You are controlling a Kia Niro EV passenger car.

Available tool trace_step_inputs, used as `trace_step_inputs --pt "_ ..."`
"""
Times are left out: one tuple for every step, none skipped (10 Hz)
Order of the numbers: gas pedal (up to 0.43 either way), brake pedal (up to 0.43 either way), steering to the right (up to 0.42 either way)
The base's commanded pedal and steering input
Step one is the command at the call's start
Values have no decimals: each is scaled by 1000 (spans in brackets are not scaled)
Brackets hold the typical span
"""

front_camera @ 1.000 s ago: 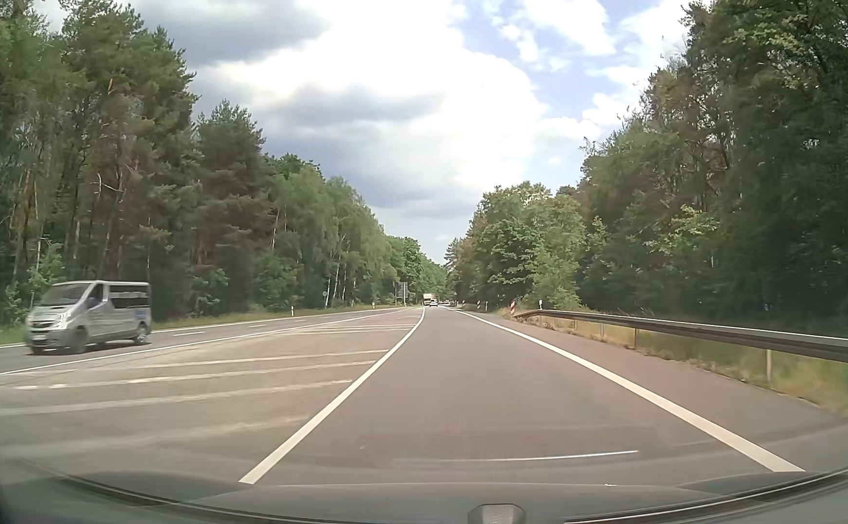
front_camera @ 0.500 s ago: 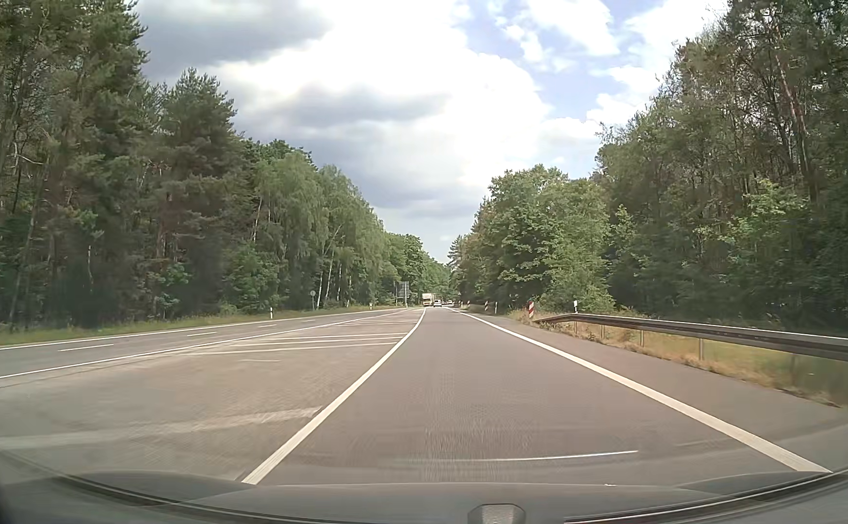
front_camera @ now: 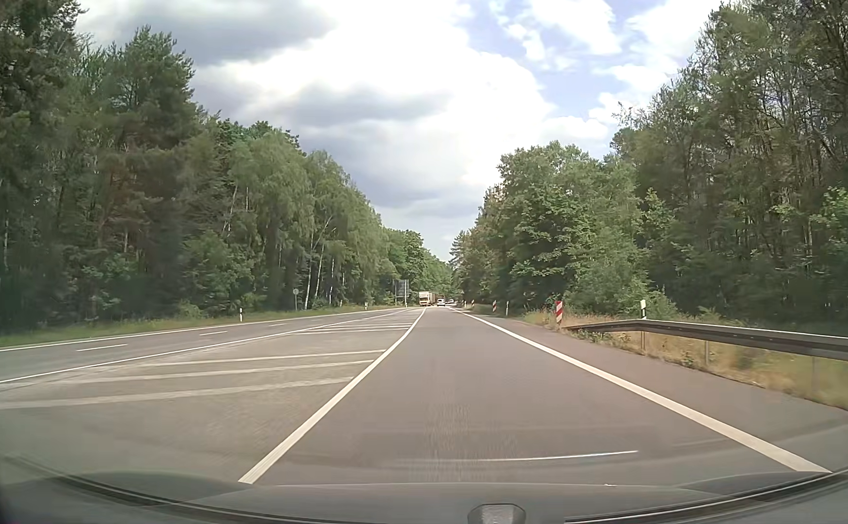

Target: Follow the waypoints while adhering to traffic rules and regulations

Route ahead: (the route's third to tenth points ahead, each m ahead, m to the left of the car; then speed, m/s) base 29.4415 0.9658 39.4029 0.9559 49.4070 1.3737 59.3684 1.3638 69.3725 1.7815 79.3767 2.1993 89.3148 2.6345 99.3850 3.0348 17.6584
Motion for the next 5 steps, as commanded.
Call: trace_step_inputs --pt "59 37 -3" --pt "59 37 -4" --pt "59 37 -4" --pt "59 37 -4" --pt "59 37 -5"
